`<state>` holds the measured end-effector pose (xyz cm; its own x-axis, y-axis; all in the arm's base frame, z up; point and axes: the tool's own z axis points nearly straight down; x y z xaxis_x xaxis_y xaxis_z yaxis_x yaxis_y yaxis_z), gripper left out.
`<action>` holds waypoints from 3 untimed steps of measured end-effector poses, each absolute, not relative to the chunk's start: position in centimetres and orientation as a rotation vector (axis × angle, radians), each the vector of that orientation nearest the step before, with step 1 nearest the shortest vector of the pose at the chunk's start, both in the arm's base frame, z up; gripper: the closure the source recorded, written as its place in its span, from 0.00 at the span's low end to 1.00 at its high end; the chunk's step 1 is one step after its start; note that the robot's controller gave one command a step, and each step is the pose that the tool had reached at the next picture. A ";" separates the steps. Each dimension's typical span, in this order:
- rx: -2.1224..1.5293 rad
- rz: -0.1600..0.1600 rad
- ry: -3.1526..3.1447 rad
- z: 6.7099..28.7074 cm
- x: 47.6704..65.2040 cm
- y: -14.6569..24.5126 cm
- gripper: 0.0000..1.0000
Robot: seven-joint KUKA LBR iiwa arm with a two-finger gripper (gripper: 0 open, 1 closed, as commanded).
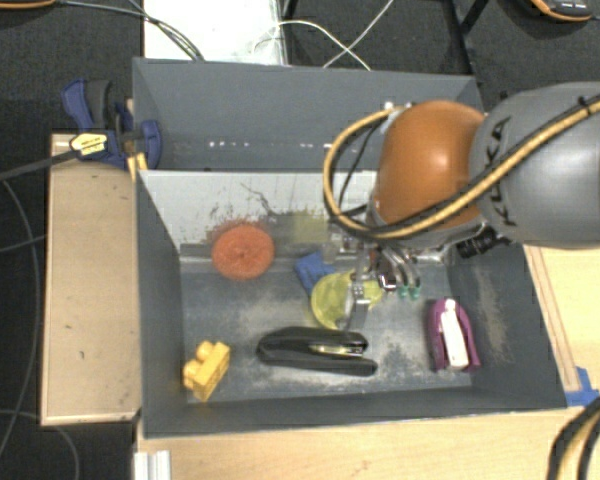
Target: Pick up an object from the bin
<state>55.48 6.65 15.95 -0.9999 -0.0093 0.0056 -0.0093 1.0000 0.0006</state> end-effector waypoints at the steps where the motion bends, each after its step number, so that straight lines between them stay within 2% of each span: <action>1: 0.009 -0.002 -3.144 16.4 55.7 6.6 0.00; 2: 0.120 -0.003 -3.137 7.6 49.4 8.8 0.00; 3: 0.121 -0.003 -3.144 10.1 48.8 9.1 0.00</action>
Offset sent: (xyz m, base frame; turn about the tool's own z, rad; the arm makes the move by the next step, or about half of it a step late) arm -0.0632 0.0208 -0.0895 -0.0715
